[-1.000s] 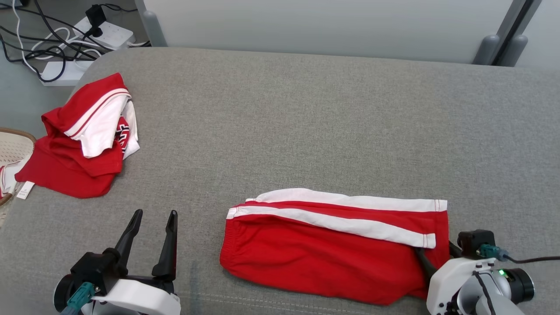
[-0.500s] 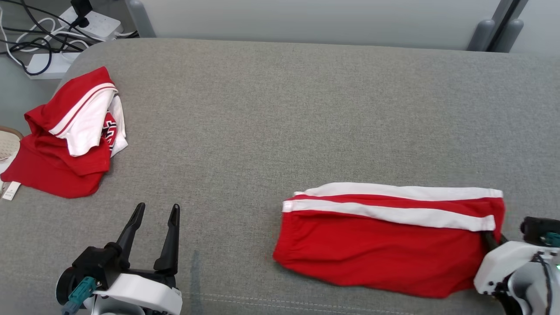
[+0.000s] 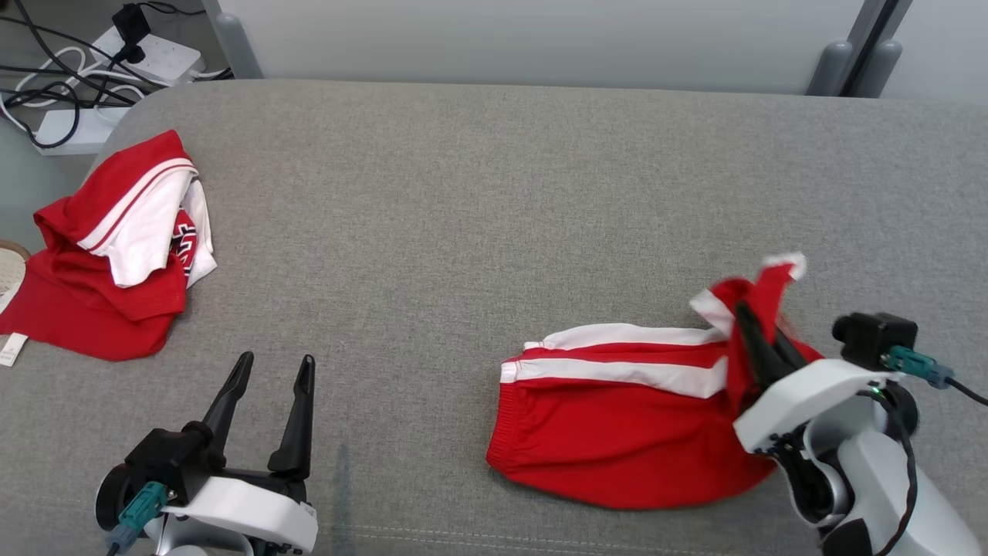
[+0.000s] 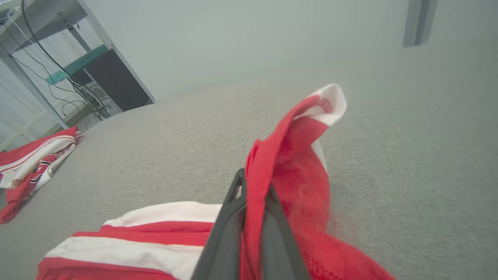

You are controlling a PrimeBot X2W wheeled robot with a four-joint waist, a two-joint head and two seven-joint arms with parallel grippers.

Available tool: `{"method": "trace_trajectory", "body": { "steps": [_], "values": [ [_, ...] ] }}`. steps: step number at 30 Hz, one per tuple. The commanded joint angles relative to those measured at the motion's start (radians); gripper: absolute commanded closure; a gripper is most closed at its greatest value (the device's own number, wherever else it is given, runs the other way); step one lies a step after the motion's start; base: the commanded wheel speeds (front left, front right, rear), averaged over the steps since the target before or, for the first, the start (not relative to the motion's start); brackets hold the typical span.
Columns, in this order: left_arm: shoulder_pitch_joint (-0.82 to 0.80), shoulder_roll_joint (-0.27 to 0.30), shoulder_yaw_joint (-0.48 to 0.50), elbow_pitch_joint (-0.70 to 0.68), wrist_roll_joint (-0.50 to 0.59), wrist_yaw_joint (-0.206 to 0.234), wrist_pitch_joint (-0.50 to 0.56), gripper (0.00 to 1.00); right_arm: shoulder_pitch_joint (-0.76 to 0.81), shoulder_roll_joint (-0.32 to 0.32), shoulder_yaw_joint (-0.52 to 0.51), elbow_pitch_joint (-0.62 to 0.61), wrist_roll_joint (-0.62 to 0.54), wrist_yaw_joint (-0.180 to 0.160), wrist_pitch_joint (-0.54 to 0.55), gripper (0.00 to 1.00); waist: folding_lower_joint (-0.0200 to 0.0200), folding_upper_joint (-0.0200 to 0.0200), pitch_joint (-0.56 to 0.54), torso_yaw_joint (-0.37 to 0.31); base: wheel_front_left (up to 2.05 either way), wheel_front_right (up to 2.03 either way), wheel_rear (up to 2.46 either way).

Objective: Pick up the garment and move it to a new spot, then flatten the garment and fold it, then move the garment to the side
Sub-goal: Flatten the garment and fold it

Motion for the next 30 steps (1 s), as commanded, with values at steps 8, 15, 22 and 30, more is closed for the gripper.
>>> {"method": "trace_trajectory", "body": {
  "steps": [8,15,22,30],
  "values": [
    [-0.044,0.009,0.032,-0.009,0.016,-0.015,-0.01,0.0,0.116,0.066,0.12,-0.36,0.062,-0.003,0.124,1.0,0.0,0.0,-0.01,0.018,0.0,0.0,0.0],
    [-0.056,-0.002,0.021,0.001,0.023,-0.025,-0.01,0.0,0.082,0.093,0.224,-0.309,0.065,-0.003,0.125,1.0,0.0,0.0,-0.004,0.052,0.0,0.0,0.0],
    [-0.064,-0.015,0.012,0.009,0.03,-0.033,-0.01,0.0,-0.01,0.096,0.335,-0.154,0.126,-0.003,0.039,1.0,0.0,0.0,0.009,0.082,0.0,0.0,0.0],
    [-0.078,-0.029,0.006,0.013,0.038,-0.041,-0.01,0.0,-0.09,0.096,0.454,-0.019,0.216,-0.003,-0.019,0.0,0.0,0.0,0.025,0.089,0.0,0.0,0.0]
  ]
}}
